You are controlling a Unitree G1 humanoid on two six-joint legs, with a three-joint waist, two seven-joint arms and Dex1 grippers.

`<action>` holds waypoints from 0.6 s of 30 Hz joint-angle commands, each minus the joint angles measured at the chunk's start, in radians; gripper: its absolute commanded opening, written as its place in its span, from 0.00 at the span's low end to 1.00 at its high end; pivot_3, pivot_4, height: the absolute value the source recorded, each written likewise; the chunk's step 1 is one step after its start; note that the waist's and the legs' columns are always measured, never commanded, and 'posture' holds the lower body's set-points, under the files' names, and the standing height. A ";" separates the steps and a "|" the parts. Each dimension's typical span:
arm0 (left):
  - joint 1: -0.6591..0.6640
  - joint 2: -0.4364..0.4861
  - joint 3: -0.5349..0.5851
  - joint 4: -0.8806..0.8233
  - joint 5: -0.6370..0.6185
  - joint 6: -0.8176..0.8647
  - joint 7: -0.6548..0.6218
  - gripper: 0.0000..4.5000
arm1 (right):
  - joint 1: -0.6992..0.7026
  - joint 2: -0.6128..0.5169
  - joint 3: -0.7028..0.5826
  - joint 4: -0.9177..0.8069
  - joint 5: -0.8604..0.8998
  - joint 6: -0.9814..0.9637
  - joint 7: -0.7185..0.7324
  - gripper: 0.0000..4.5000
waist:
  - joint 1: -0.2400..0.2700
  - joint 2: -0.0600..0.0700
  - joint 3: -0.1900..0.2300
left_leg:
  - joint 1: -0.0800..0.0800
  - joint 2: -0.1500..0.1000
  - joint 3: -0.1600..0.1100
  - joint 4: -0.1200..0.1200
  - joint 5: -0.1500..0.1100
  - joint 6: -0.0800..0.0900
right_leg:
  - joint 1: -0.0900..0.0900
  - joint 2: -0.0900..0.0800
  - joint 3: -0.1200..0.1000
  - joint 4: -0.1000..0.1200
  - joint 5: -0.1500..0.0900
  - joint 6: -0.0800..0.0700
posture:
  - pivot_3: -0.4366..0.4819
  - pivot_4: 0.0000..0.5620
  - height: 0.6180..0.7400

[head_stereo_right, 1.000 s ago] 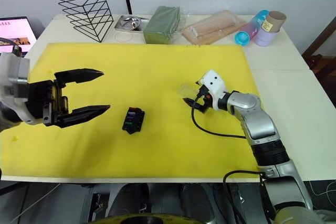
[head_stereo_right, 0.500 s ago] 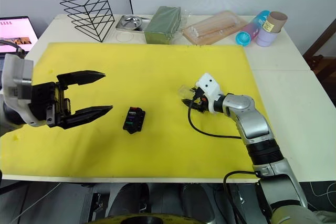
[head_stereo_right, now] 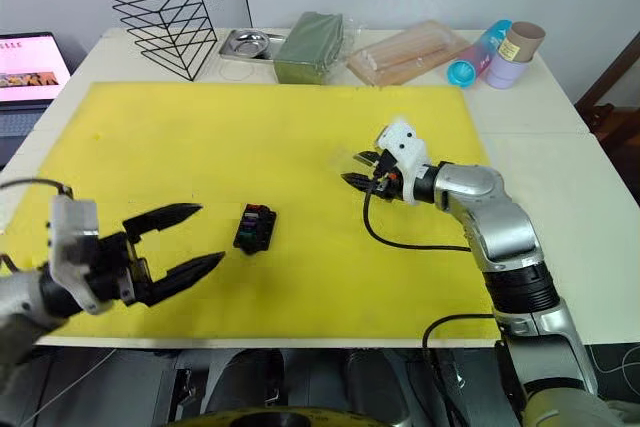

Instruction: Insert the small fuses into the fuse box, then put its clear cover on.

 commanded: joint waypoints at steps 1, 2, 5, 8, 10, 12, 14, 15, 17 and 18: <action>0.038 -0.055 -0.119 0.033 0.189 -0.131 0.025 1.00 | -0.037 0.002 -0.017 -0.032 0.015 -0.001 -0.007 0.40 | 0.006 0.000 0.000 | 0.001 0.000 0.000 0.000 0.000 0.000 | 0.001 0.000 0.000 0.000 0.000 0.000 | 0.48 0.27 1.00; 0.040 -0.078 -0.150 0.051 0.225 -0.157 0.037 1.00 | -0.042 0.006 -0.018 -0.030 0.016 0.001 -0.012 0.40 | 0.008 0.000 0.000 | 0.001 -0.001 -0.001 0.001 0.000 0.000 | 0.001 0.000 0.000 0.000 0.000 0.000 | 0.48 0.27 1.00; 0.015 -0.162 -0.272 0.129 0.344 -0.220 0.107 1.00 | -0.042 0.004 -0.015 -0.038 0.018 0.000 -0.011 0.40 | 0.013 0.000 0.000 | 0.000 -0.001 -0.001 0.001 0.000 0.000 | 0.001 0.000 0.000 -0.001 0.000 0.000 | 0.48 0.27 1.00; -0.012 -0.209 -0.334 0.180 0.424 -0.255 0.155 1.00 | -0.038 -0.002 -0.014 -0.043 0.019 -0.002 -0.008 0.40 | 0.021 0.000 0.000 | 0.000 -0.001 0.000 0.002 0.000 0.000 | 0.001 0.000 0.000 -0.001 0.000 0.000 | 0.48 0.27 1.00; -0.026 -0.242 -0.365 0.196 0.460 -0.252 0.202 1.00 | -0.038 -0.006 -0.017 -0.041 0.018 -0.005 -0.008 0.40 | 0.021 0.000 0.000 | 0.000 -0.001 0.000 0.002 0.000 0.000 | 0.001 0.000 0.000 -0.001 0.000 0.000 | 0.48 0.27 1.00; -0.032 -0.283 -0.397 0.201 0.479 -0.246 0.246 1.00 | -0.036 -0.009 -0.023 -0.042 0.018 -0.006 -0.011 0.40 | 0.022 0.000 0.000 | 0.000 -0.001 0.000 0.002 0.000 0.000 | 0.001 0.000 0.000 0.000 0.000 0.000 | 0.48 0.27 1.00; -0.035 -0.310 -0.421 0.205 0.506 -0.247 0.279 1.00 | -0.033 -0.011 -0.027 -0.044 0.018 -0.007 -0.013 0.40 | 0.023 0.000 0.000 | 0.000 -0.001 0.000 0.002 0.000 0.000 | 0.001 -0.001 0.000 0.000 0.000 0.001 | 0.48 0.27 1.00; -0.037 -0.321 -0.434 0.209 0.524 -0.250 0.294 1.00 | -0.032 -0.013 -0.028 -0.045 0.018 -0.007 -0.013 0.40 | 0.023 0.000 0.000 | 0.000 -0.001 0.000 0.002 0.000 0.000 | 0.001 -0.001 0.000 0.000 0.000 0.001 | 0.48 0.27 1.00; -0.046 -0.346 -0.467 0.216 0.553 -0.247 0.326 1.00 | -0.032 -0.016 -0.029 -0.046 0.018 -0.007 -0.012 0.40 | 0.023 0.000 0.000 | 0.000 -0.001 -0.001 0.002 0.000 0.000 | 0.001 0.000 0.000 0.000 0.000 0.001 | 0.48 0.27 1.00; -0.046 -0.365 -0.480 0.218 0.564 -0.243 0.348 1.00 | -0.031 -0.019 -0.030 -0.047 0.019 -0.006 -0.011 0.40 | 0.023 0.000 0.000 | 0.000 -0.001 -0.001 0.002 0.000 0.000 | 0.001 0.000 0.000 0.000 0.000 0.001 | 0.48 0.27 1.00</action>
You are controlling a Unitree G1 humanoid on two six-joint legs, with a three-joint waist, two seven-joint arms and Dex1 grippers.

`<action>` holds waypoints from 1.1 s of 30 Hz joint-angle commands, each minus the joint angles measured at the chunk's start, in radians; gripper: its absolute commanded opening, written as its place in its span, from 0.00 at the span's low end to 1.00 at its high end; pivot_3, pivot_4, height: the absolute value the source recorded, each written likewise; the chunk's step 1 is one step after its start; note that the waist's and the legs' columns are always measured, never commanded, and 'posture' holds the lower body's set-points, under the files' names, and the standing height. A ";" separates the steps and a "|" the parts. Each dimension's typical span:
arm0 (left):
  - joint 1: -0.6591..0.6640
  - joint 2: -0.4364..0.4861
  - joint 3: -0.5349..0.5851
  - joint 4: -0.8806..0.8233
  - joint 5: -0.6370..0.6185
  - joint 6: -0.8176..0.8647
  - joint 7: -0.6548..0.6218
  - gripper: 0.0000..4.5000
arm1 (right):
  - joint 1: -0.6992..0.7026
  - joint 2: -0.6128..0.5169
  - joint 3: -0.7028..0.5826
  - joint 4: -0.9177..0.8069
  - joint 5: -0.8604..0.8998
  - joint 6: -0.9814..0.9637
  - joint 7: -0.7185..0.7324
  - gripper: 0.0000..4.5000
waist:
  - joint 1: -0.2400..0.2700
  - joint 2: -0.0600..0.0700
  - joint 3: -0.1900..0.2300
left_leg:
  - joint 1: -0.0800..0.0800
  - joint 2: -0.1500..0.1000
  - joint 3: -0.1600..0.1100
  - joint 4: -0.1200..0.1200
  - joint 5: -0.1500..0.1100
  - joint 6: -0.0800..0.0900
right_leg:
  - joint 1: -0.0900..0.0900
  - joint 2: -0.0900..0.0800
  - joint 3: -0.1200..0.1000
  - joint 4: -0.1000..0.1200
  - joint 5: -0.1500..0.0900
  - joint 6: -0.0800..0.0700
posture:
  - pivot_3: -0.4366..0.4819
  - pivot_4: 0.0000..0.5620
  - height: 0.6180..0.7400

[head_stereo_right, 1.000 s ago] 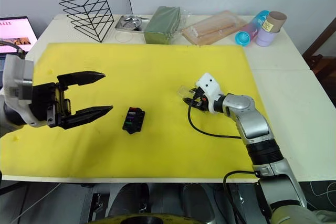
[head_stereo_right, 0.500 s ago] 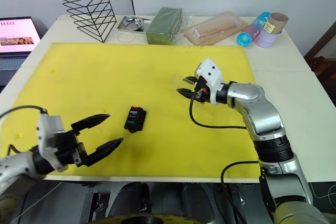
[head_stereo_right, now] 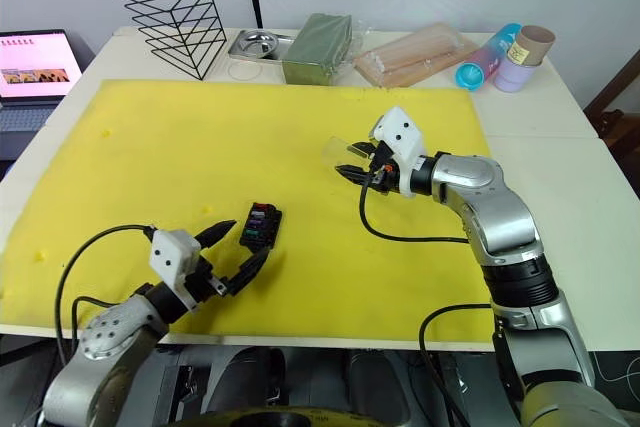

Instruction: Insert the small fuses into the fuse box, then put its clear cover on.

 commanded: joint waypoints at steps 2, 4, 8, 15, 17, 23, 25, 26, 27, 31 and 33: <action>-0.008 -0.049 -0.056 -0.009 0.076 -0.014 0.088 1.00 | -0.004 -0.025 -0.032 -0.046 0.011 -0.010 0.003 0.40 | 0.000 0.000 0.000 | 0.000 0.000 0.000 0.000 0.000 0.000 | 0.000 0.000 0.000 0.000 0.000 0.000 | 0.48 0.27 1.00; -0.007 -0.065 -0.073 -0.014 0.096 0.006 0.118 1.00 | -0.003 -0.030 -0.034 -0.051 0.016 -0.005 0.005 0.40 | 0.000 0.000 0.000 | 0.000 0.000 0.000 0.000 0.000 0.000 | 0.000 0.000 0.000 0.000 0.000 0.000 | 0.48 0.27 1.00; -0.013 -0.119 -0.127 0.002 0.151 0.016 0.192 1.00 | -0.005 -0.042 -0.037 -0.059 0.025 0.006 0.006 0.40 | 0.001 0.000 0.000 | 0.000 0.000 0.000 0.000 0.000 0.000 | 0.000 0.000 0.000 0.000 0.000 0.000 | 0.48 0.27 1.00; 0.027 -0.207 -0.200 0.037 0.247 0.013 0.316 1.00 | 0.001 -0.070 -0.045 -0.088 0.044 0.041 0.012 0.40 | 0.005 0.000 0.000 | 0.000 0.000 -0.001 0.001 0.000 0.000 | 0.001 0.000 0.000 0.000 0.000 0.001 | 0.48 0.27 1.00; 0.045 -0.233 -0.224 0.048 0.278 0.009 0.355 1.00 | -0.001 -0.080 -0.034 -0.100 0.045 0.049 0.015 0.40 | 0.004 0.000 0.000 | 0.000 0.000 -0.001 0.002 0.000 0.000 | 0.001 0.000 0.000 0.000 0.000 0.001 | 0.48 0.27 1.00; 0.061 -0.298 -0.255 0.063 0.302 0.015 0.411 1.00 | -0.009 -0.098 -0.030 -0.129 0.057 0.089 0.017 0.40 | 0.005 0.003 -0.002 | 0.000 0.000 -0.003 0.004 -0.003 0.005 | 0.002 0.000 0.000 0.000 0.000 0.001 | 0.48 0.27 1.00; 0.054 -0.309 -0.269 0.067 0.308 0.025 0.416 1.00 | -0.018 -0.102 -0.033 -0.135 0.061 0.106 0.015 0.40 | 0.005 0.004 -0.003 | 0.000 0.000 -0.004 0.005 -0.003 0.005 | 0.003 0.000 0.000 0.000 0.000 0.001 | 0.48 0.27 1.00; 0.040 -0.318 -0.274 0.074 0.310 0.031 0.419 1.00 | -0.024 -0.106 -0.036 -0.134 0.063 0.114 0.015 0.40 | 0.005 0.005 -0.003 | -0.001 -0.001 -0.004 0.006 -0.003 0.006 | 0.003 0.000 0.000 0.000 0.000 0.001 | 0.48 0.27 1.00; 0.030 -0.324 -0.277 0.079 0.312 0.034 0.422 1.00 | -0.028 -0.108 -0.037 -0.133 0.064 0.120 0.015 0.40 | 0.007 0.005 -0.003 | -0.001 -0.001 -0.004 0.006 -0.004 0.006 | 0.003 0.000 0.000 0.000 0.000 0.001 | 0.48 0.27 1.00; -0.012 -0.337 -0.271 0.087 0.312 0.069 0.430 1.00 | -0.031 -0.115 -0.039 -0.124 0.066 0.121 0.015 0.40 | 0.010 0.006 -0.003 | -0.001 -0.002 -0.006 0.008 -0.004 0.006 | 0.004 -0.001 0.000 0.000 0.000 0.001 | 0.48 0.27 1.00; -0.019 -0.337 -0.269 0.082 0.311 0.082 0.430 1.00 | -0.029 -0.113 -0.044 -0.123 0.075 0.129 0.009 0.40 | 0.010 0.006 -0.003 | -0.001 -0.002 -0.008 0.008 -0.004 0.006 | 0.005 -0.001 0.000 -0.001 0.000 0.001 | 0.48 0.27 1.00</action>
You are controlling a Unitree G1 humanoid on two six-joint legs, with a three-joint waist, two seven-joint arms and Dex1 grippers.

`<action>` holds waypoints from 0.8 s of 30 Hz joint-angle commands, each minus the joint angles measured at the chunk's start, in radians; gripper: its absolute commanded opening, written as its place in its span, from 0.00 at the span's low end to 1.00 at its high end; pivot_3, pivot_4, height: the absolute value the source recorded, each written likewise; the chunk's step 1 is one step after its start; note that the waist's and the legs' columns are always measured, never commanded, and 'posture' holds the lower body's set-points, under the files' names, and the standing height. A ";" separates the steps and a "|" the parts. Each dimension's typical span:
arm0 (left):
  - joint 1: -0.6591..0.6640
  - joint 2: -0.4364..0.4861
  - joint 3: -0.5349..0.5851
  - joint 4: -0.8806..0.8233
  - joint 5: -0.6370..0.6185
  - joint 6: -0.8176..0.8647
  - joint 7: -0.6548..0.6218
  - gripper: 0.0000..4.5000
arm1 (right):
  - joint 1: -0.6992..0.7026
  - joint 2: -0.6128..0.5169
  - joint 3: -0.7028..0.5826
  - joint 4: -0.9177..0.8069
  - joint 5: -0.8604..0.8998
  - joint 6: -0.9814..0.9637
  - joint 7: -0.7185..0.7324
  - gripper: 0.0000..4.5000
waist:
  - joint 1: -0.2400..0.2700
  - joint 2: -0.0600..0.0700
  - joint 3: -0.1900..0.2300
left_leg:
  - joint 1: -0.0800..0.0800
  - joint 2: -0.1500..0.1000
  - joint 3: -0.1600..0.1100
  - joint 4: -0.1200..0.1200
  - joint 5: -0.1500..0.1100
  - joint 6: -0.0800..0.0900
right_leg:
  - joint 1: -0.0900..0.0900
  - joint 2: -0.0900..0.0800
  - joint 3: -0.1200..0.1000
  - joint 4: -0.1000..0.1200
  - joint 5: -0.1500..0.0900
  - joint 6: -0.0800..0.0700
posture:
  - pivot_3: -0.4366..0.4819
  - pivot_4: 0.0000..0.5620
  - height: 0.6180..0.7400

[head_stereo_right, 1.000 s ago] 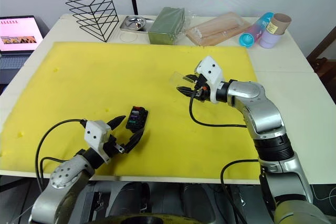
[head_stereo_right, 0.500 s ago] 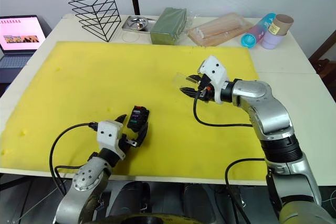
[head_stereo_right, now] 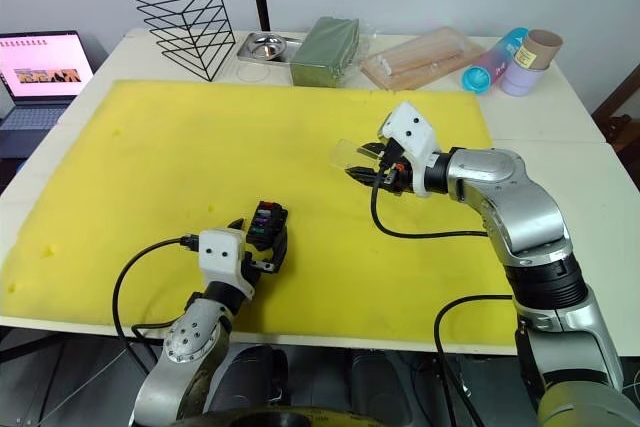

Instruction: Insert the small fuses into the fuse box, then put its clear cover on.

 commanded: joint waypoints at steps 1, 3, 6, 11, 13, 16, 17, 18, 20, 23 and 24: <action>0.000 -0.009 -0.029 0.024 -0.003 0.050 -0.001 1.00 | -0.017 -0.006 -0.040 -0.027 0.019 0.003 -0.007 0.40 | 0.000 0.000 0.000 | 0.000 0.000 0.000 0.000 0.000 0.000 | 0.000 0.000 0.000 0.000 0.000 0.000 | 0.48 0.27 1.00; 0.002 -0.009 -0.025 0.013 -0.006 0.066 0.000 0.91 | -0.017 -0.003 -0.046 -0.028 0.026 0.008 -0.013 0.40 | 0.000 0.000 0.000 | 0.000 0.000 -0.001 0.000 0.000 0.000 | 0.000 0.000 0.000 0.000 0.000 0.000 | 0.48 0.27 1.00; 0.003 -0.008 -0.025 0.005 -0.009 0.090 0.000 0.72 | -0.019 0.000 -0.050 -0.030 0.033 0.014 -0.022 0.40 | -0.001 0.000 0.000 | 0.000 0.000 -0.001 0.000 0.000 0.000 | 0.000 0.000 0.000 0.000 0.000 0.000 | 0.48 0.27 1.00; 0.008 -0.013 -0.015 -0.005 -0.011 0.115 0.009 0.63 | -0.019 0.006 -0.055 -0.044 0.044 0.025 -0.035 0.40 | -0.002 0.000 0.000 | 0.000 0.000 -0.002 0.000 0.000 0.000 | 0.001 0.000 0.000 0.000 0.000 0.000 | 0.48 0.27 1.00; 0.005 -0.014 -0.007 -0.002 -0.010 0.116 0.012 0.63 | -0.021 0.011 -0.054 -0.050 0.049 0.033 -0.041 0.40 | -0.002 0.000 0.000 | 0.000 0.000 -0.002 0.000 0.000 0.000 | 0.001 0.000 0.000 0.000 0.000 0.000 | 0.48 0.27 1.00; 0.000 -0.010 0.007 0.001 -0.013 0.115 0.010 0.63 | -0.024 0.013 -0.051 -0.055 0.055 0.040 -0.049 0.40 | -0.003 0.000 0.000 | 0.000 0.000 -0.002 0.000 0.000 0.000 | 0.001 0.000 0.000 0.000 0.000 0.000 | 0.48 0.27 1.00; -0.006 0.001 0.014 -0.001 -0.016 0.116 0.000 0.63 | -0.026 0.012 -0.050 -0.054 0.055 0.041 -0.050 0.40 | -0.003 0.000 0.000 | 0.000 0.000 -0.002 0.000 0.000 0.000 | 0.001 0.000 0.000 0.000 0.000 0.000 | 0.48 0.27 1.00; -0.016 0.038 0.030 -0.009 -0.030 0.118 -0.042 0.63 | -0.028 0.013 -0.049 -0.052 0.055 0.039 -0.051 0.40 | -0.003 0.000 0.000 | 0.000 0.000 -0.002 0.000 0.000 0.000 | 0.001 0.000 0.000 0.000 0.000 0.000 | 0.48 0.27 1.00; -0.068 0.198 0.098 -0.009 -0.127 0.082 -0.264 0.63 | -0.036 0.010 -0.038 -0.037 0.043 0.012 -0.037 0.40 | -0.004 0.000 0.000 | 0.000 0.000 -0.002 0.000 0.000 0.000 | 0.001 0.000 0.000 0.000 0.000 0.000 | 0.48 0.27 1.00; -0.161 0.383 0.160 0.072 -0.260 0.018 -0.545 0.63 | -0.052 -0.001 -0.016 -0.007 0.028 -0.038 0.004 0.40 | -0.006 0.003 0.000 | 0.000 0.001 -0.006 0.000 0.000 0.000 | -0.001 0.003 -0.004 0.001 -0.001 -0.003 | 0.48 0.27 1.00; -0.197 0.436 0.166 0.115 -0.305 0.000 -0.646 0.63 | -0.059 -0.004 -0.007 0.005 0.023 -0.062 0.024 0.40 | -0.006 0.004 0.000 | 0.000 0.001 -0.007 -0.001 0.000 0.000 | 0.000 0.003 -0.004 0.001 -0.001 -0.003 | 0.48 0.27 1.00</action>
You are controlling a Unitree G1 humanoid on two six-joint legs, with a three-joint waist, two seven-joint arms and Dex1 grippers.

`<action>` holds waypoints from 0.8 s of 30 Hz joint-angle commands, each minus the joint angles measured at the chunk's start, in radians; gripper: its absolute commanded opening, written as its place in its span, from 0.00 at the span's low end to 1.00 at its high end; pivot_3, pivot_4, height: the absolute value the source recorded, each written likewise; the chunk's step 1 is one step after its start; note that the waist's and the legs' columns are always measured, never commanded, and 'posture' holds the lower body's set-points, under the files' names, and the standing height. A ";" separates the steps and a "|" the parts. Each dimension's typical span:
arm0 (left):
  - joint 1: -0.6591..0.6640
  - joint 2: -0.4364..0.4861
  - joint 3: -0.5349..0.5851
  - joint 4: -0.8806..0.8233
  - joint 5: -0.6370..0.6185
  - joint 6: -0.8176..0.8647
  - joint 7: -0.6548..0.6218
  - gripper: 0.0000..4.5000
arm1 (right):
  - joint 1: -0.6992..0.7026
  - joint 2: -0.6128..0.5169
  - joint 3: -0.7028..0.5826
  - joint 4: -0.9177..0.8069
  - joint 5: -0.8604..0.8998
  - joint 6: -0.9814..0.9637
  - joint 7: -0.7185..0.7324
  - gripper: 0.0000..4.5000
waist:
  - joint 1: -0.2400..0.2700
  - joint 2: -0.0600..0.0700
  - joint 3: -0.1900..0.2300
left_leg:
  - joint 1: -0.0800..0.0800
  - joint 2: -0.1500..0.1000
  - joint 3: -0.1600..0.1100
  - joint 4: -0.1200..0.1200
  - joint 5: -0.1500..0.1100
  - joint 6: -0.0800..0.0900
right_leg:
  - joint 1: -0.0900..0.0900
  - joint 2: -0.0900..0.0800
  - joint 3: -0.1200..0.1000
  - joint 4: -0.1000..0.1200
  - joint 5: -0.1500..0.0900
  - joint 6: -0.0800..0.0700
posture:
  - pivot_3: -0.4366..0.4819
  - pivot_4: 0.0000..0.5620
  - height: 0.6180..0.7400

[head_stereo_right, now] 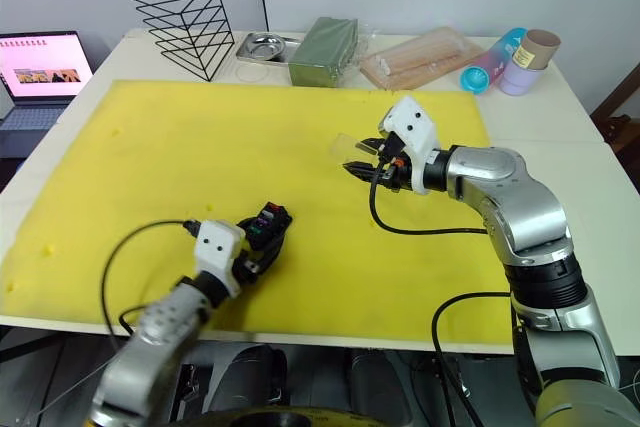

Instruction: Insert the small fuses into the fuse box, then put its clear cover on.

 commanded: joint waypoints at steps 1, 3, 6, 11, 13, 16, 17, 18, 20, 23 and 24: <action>-0.088 0.133 0.029 0.122 -0.154 -0.058 -0.331 0.63 | -0.043 -0.015 0.015 0.023 -0.017 -0.086 0.061 0.40 | -0.001 0.000 0.000 | 0.000 0.000 0.000 0.000 0.000 0.000 | 0.000 0.000 0.000 0.000 0.000 0.000 | 0.48 0.27 1.00; -0.163 0.201 0.022 0.202 -0.199 -0.074 -0.476 0.63 | -0.057 -0.017 0.034 0.041 -0.019 -0.122 0.110 0.40 | 0.001 0.001 0.000 | 0.000 0.000 0.001 0.000 0.000 0.000 | 0.000 -0.001 0.000 0.000 0.001 0.001 | 0.48 0.27 1.00; -0.337 0.265 -0.007 0.371 -0.244 -0.144 -0.731 0.63 | -0.093 -0.014 0.078 0.068 -0.019 -0.178 0.199 0.40 | 0.004 0.001 0.001 | -0.001 -0.001 0.002 0.000 0.000 0.000 | 0.000 -0.001 -0.001 -0.001 0.001 0.002 | 0.48 0.27 1.00; -0.512 0.254 -0.059 0.593 -0.205 -0.289 -0.915 0.63 | -0.130 -0.008 0.122 0.077 -0.010 -0.212 0.294 0.40 | 0.002 0.001 0.001 | -0.003 -0.001 0.005 0.001 0.000 0.000 | -0.001 -0.001 -0.002 -0.001 0.001 0.002 | 0.48 0.27 1.00; -0.596 0.222 -0.088 0.710 -0.166 -0.367 -0.960 0.63 | -0.132 -0.015 0.156 0.055 -0.012 -0.216 0.344 0.40 | 0.002 0.001 0.001 | -0.003 -0.001 0.005 0.001 0.000 0.000 | -0.001 -0.001 -0.001 -0.001 0.001 0.003 | 0.48 0.27 1.00; -0.661 0.183 -0.099 0.824 -0.138 -0.437 -0.989 0.63 | -0.118 -0.012 0.186 0.038 -0.031 -0.223 0.357 0.40 | 0.003 0.001 0.001 | -0.004 -0.001 0.004 0.002 0.000 0.000 | -0.002 -0.001 -0.002 -0.001 0.001 0.003 | 0.48 0.27 1.00; -0.675 0.174 -0.099 0.852 -0.133 -0.455 -0.997 0.63 | -0.110 -0.009 0.197 0.034 -0.040 -0.229 0.357 0.40 | 0.003 0.001 0.001 | -0.004 -0.001 0.004 0.002 0.000 0.000 | -0.002 -0.001 -0.002 -0.001 0.001 0.003 | 0.48 0.27 1.00; -0.690 0.158 -0.099 0.889 -0.121 -0.479 -0.994 0.63 | -0.096 -0.002 0.217 0.039 -0.061 -0.244 0.348 0.40 | 0.003 0.001 0.001 | -0.004 -0.001 0.004 0.002 0.000 0.000 | -0.002 -0.001 -0.002 -0.001 0.001 0.003 | 0.48 0.27 1.00; -0.707 0.133 -0.099 0.943 -0.096 -0.533 -0.981 0.63 | -0.076 0.012 0.240 0.045 -0.088 -0.261 0.331 0.40 | 0.002 0.001 0.001 | -0.004 -0.001 0.004 0.002 0.000 0.000 | -0.002 -0.001 -0.002 -0.001 0.001 0.003 | 0.48 0.27 1.00; -0.713 0.106 -0.100 0.996 -0.071 -0.617 -0.980 0.63 | -0.055 0.041 0.250 0.045 -0.106 -0.259 0.297 0.40 | 0.004 0.001 0.001 | -0.004 -0.001 0.004 0.002 0.000 0.000 | -0.002 -0.001 -0.002 0.000 0.001 0.003 | 0.48 0.27 1.00; -0.712 0.099 -0.099 1.008 -0.068 -0.631 -0.978 0.63 | -0.048 0.046 0.255 0.038 -0.110 -0.257 0.294 0.40 | 0.005 0.001 0.001 | -0.004 -0.001 0.004 0.003 0.000 0.000 | -0.002 -0.001 -0.002 0.000 0.001 0.003 | 0.48 0.27 1.00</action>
